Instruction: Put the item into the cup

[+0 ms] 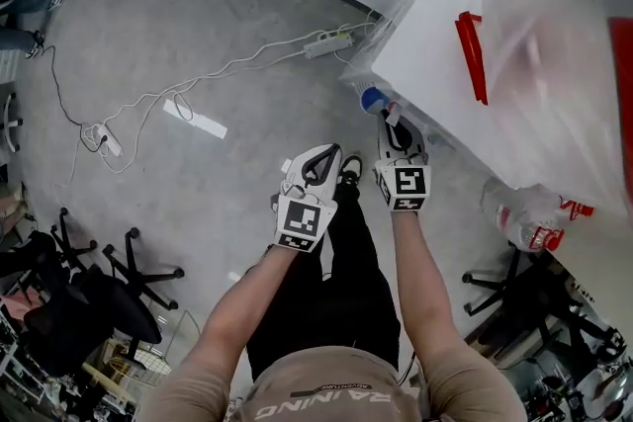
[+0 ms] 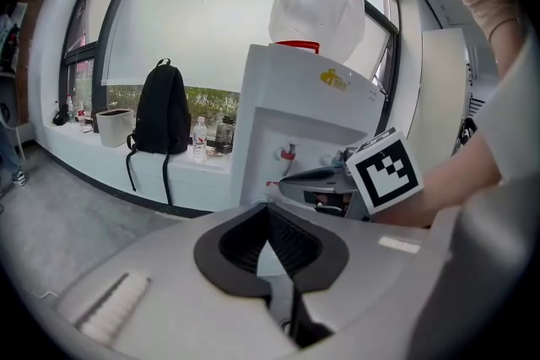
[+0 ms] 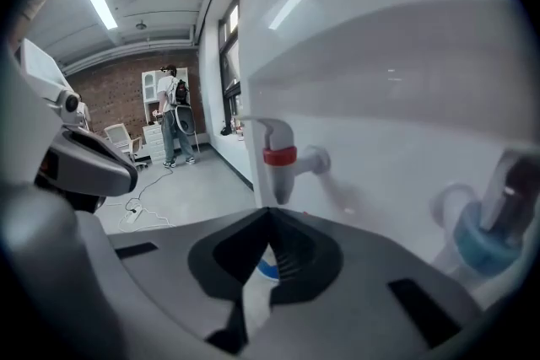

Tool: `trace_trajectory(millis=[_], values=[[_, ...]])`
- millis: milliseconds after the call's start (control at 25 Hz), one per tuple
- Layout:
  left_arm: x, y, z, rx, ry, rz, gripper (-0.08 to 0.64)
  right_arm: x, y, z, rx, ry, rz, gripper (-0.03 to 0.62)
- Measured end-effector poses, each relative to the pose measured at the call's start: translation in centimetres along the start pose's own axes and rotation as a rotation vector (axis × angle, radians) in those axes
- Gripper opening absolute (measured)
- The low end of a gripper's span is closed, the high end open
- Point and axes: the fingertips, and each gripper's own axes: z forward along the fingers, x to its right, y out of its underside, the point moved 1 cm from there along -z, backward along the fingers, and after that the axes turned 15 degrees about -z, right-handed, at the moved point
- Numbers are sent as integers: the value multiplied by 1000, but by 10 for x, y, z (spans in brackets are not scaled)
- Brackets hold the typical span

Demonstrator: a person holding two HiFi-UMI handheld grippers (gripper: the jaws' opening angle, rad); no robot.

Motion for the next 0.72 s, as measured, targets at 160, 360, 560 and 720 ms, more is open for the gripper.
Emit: trace_trajectory(millis=[160, 360, 560, 720], values=[[-8, 3, 3, -4, -8, -14, 6, 3, 5, 14, -1, 0, 5, 11], [-15, 3, 4, -7, -21, -27, 6, 4, 17, 26, -29, -18, 1, 11], [-26, 7, 2, -13, -49, -47, 7, 2, 29, 33, -49, -21, 3, 11], [-30, 10, -2, -15, -60, -51, 6, 0, 35, 35, -49, -10, -4, 12]])
